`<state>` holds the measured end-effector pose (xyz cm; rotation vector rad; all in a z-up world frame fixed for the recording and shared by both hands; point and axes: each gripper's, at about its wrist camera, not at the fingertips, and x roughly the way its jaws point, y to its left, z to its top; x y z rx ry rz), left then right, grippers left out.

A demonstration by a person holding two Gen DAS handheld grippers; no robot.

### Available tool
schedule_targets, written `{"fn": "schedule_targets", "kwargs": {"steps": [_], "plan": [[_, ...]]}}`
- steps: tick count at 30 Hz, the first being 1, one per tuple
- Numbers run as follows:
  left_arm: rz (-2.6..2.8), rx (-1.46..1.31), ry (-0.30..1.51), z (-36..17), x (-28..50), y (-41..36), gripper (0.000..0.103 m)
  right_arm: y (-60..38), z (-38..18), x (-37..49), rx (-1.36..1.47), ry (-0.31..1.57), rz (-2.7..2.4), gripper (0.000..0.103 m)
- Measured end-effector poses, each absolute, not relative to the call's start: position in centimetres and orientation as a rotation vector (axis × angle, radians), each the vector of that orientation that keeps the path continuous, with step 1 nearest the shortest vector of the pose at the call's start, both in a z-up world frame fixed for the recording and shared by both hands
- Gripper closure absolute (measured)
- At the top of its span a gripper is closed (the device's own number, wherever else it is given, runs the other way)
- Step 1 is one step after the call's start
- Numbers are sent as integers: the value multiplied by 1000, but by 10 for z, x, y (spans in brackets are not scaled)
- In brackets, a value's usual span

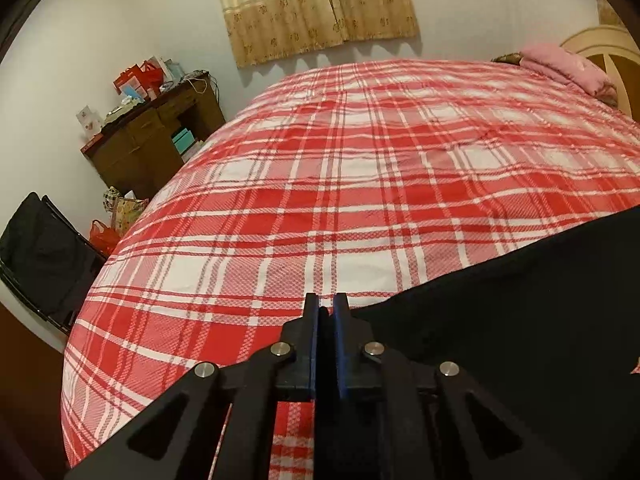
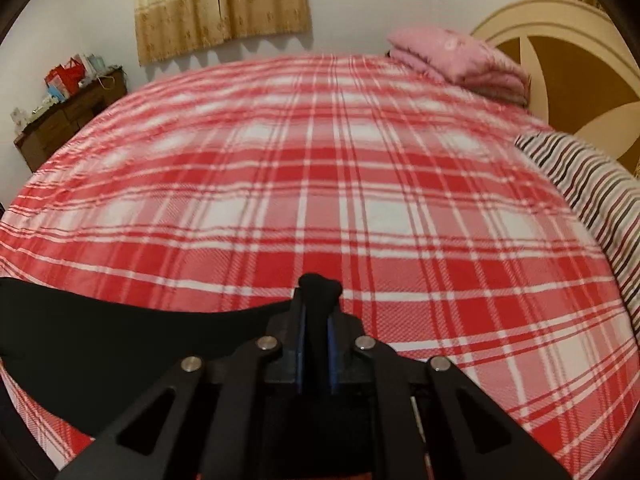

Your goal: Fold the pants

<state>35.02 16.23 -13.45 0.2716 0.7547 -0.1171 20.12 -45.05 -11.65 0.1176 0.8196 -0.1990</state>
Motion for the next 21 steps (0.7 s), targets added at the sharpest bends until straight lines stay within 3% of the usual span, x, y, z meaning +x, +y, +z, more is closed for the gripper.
{"fn": "schedule_targets", "kwargs": {"steps": [12, 21], "plan": [[-210, 122, 642, -102, 307, 180, 101, -425, -52, 134, 86, 591, -85, 92], [-294, 60, 641, -114, 272, 192, 101, -411, -44, 58, 83, 466, 29, 92]]}}
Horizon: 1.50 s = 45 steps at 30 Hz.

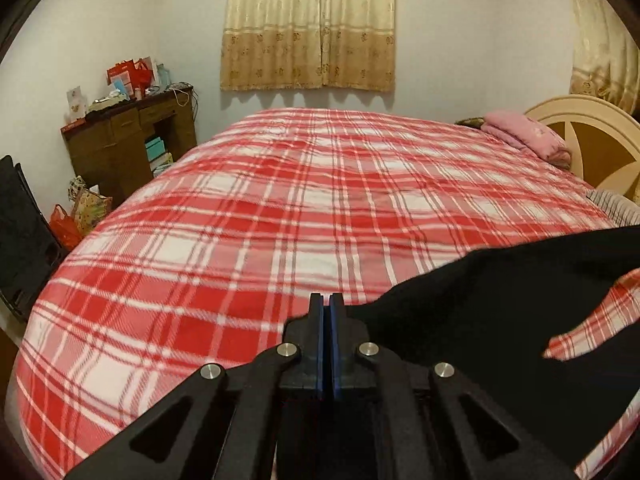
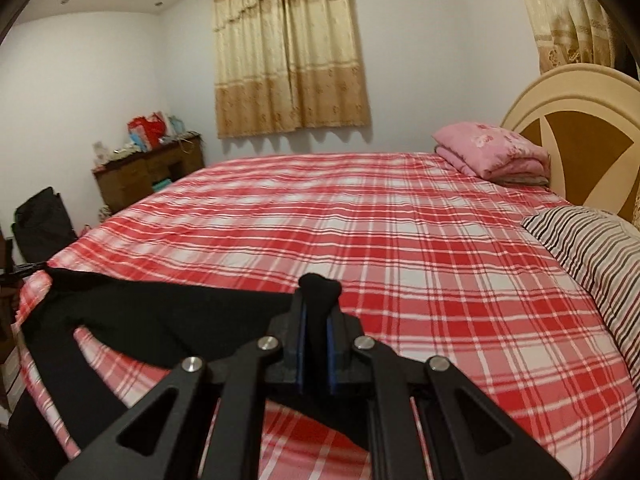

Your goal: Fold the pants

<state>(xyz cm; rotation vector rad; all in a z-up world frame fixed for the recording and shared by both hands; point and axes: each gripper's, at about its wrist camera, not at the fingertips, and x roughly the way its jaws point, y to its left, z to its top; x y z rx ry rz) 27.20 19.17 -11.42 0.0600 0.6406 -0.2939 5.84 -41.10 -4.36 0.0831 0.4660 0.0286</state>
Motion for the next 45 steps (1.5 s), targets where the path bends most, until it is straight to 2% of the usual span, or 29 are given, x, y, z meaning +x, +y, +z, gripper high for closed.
{"fn": "schedule_targets", "kwargs": {"steps": [17, 25, 33, 34, 35, 36, 38, 42, 44, 45], "plan": [[-326, -52, 575, -107, 202, 244, 101, -390, -47, -27, 25, 436, 94, 92], [-362, -101, 596, -128, 158, 259, 101, -402, -87, -66, 36, 550, 41, 92], [-338, -118, 625, -153, 134, 266, 100, -407, -124, -66, 14, 678, -13, 91], [-333, -114, 624, -154, 135, 267, 101, -407, -127, -65, -4, 692, -30, 87], [-321, -105, 623, -155, 135, 266, 100, -406, -128, -63, -26, 701, -59, 77], [-317, -100, 621, -155, 137, 266, 100, -407, -128, -64, -21, 700, -66, 74], [-322, -110, 615, -154, 139, 267, 101, -409, -121, -68, -16, 680, -88, 62], [-324, -102, 611, -152, 141, 264, 100, -396, -90, -80, -59, 600, -157, 56], [-313, -86, 628, -155, 142, 261, 100, -376, -71, -79, -89, 563, -149, 38], [-308, -80, 645, -158, 144, 258, 100, -365, -64, -77, -102, 557, -133, 33]]}}
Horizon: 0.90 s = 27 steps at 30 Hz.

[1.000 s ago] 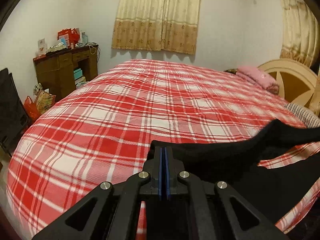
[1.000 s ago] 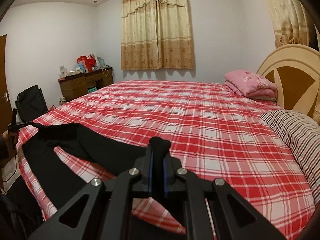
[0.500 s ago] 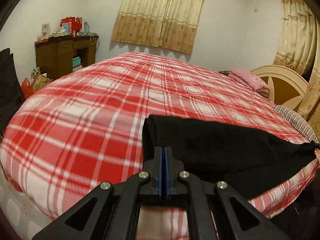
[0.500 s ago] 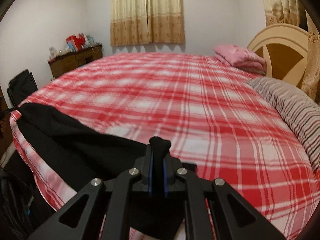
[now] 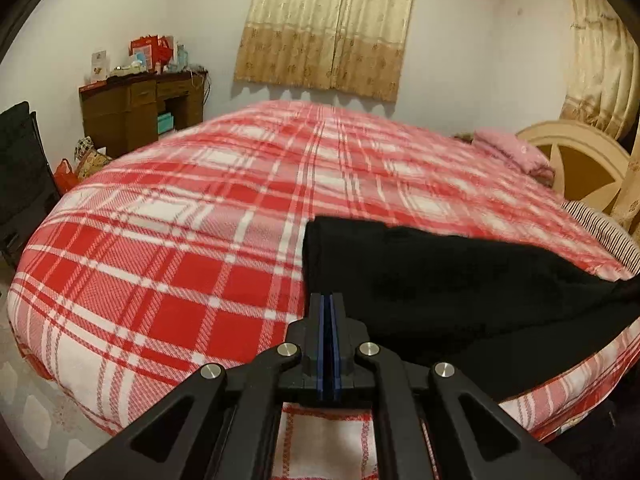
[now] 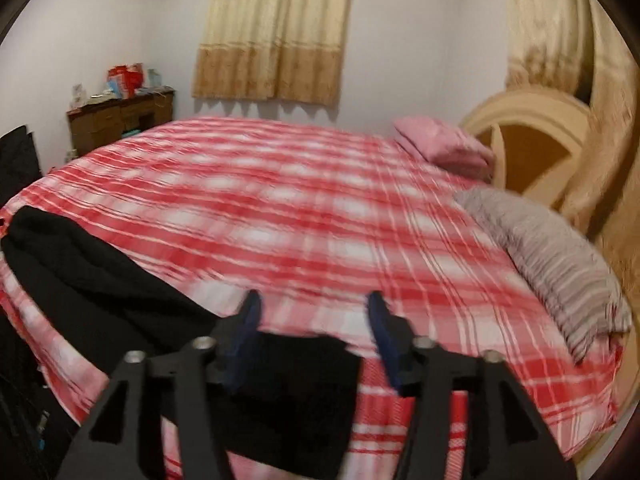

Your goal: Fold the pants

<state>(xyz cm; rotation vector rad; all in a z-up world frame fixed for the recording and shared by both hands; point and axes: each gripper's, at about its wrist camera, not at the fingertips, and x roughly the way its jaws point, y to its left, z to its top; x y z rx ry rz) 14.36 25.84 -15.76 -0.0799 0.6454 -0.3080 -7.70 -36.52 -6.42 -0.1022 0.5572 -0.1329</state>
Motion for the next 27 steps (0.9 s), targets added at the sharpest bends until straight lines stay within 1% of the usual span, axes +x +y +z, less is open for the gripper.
{"fn": "schedule_targets", "kwargs": {"steps": [1, 2, 6, 10, 11, 13, 14, 15, 17, 25, 26, 27], "plan": [[-298, -76, 661, -160, 145, 256, 100, -346, -57, -72, -127, 551, -98, 25], [-287, -71, 675, -162, 147, 255, 100, -327, -53, -69, -157, 544, -58, 21], [-267, -54, 694, -166, 151, 248, 99, -248, -58, -45, -342, 563, 62, 21], [-260, -47, 690, -163, 154, 243, 98, -184, -83, -26, -445, 599, 217, 21], [-260, -49, 688, -162, 154, 243, 95, -167, -91, -20, -453, 609, 266, 21], [-250, -48, 684, -160, 152, 245, 72, -149, -103, -12, -453, 620, 319, 21], [-238, -41, 675, -158, 149, 245, 42, -141, -109, -8, -451, 623, 339, 21], [-214, -33, 650, -156, 145, 246, 23, -135, -113, -5, -449, 627, 354, 21], [-211, -42, 602, -150, 138, 248, 21, -124, -121, 0, -446, 637, 383, 21], [-234, 41, 652, -158, 152, 227, 22, -87, -136, 18, -441, 639, 415, 21], [-233, 48, 666, -161, 156, 224, 22, -84, -137, 22, -439, 642, 412, 21], [-231, 49, 677, -163, 159, 222, 29, -79, -139, 25, -449, 640, 408, 21]]}}
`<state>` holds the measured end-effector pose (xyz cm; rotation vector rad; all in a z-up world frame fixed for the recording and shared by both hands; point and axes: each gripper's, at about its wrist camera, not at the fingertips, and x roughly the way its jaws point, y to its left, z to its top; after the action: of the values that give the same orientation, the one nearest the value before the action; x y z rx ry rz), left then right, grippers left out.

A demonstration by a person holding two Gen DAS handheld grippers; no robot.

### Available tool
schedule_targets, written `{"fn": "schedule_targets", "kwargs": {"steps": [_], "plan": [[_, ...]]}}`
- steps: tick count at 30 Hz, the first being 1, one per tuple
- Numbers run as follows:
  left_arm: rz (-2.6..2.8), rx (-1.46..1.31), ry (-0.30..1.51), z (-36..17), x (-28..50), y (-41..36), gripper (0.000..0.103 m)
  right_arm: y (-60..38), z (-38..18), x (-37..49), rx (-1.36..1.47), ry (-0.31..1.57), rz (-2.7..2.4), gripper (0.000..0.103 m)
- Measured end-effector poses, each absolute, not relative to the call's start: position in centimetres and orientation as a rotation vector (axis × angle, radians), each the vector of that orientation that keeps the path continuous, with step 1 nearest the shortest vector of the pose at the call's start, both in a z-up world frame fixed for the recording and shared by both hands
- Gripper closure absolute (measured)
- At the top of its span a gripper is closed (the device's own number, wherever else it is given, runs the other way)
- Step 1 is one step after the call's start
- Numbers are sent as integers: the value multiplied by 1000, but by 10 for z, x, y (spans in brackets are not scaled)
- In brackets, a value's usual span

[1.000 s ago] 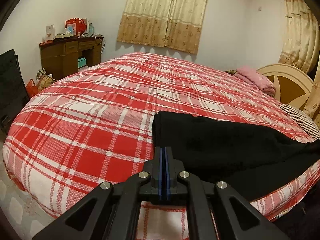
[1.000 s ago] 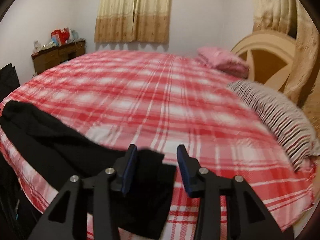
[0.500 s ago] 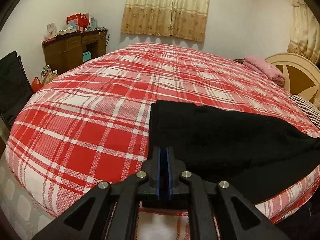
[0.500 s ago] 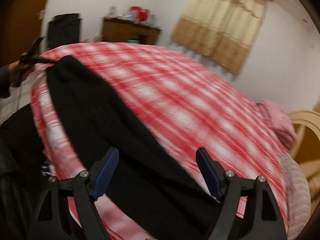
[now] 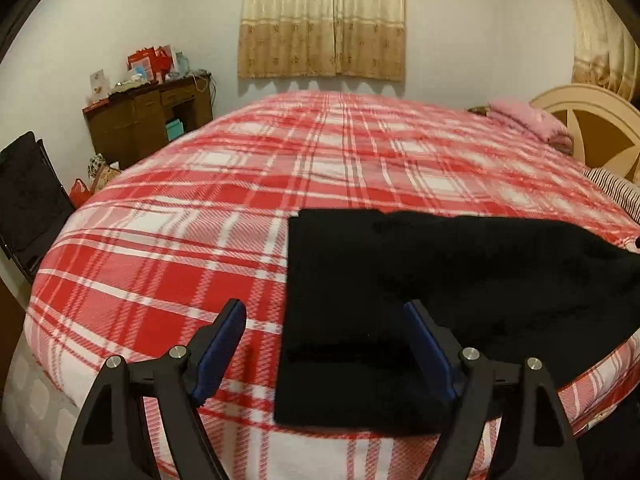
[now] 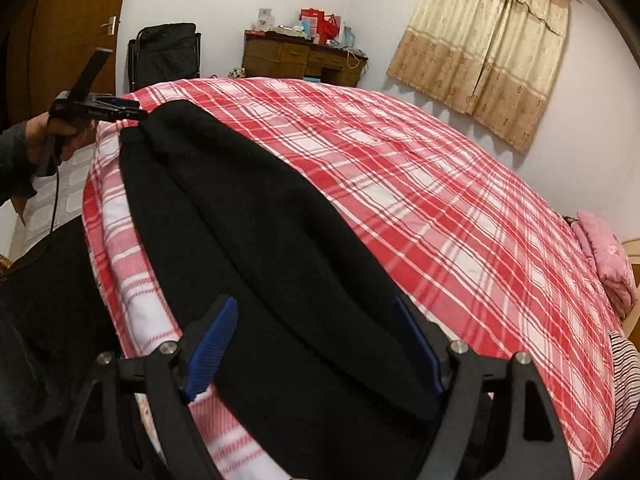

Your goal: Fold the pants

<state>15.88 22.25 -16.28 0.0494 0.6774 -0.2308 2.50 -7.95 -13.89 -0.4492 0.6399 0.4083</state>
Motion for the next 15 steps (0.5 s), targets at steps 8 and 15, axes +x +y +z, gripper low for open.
{"fn": "schedule_targets", "kwargs": {"steps": [8, 15], "plan": [[-233, 3, 721, -172, 168, 227, 64, -52, -155, 42, -545, 647, 379, 24], [-224, 31, 707, -165, 162, 229, 77, -33, -175, 56, -664, 648, 361, 32]]}}
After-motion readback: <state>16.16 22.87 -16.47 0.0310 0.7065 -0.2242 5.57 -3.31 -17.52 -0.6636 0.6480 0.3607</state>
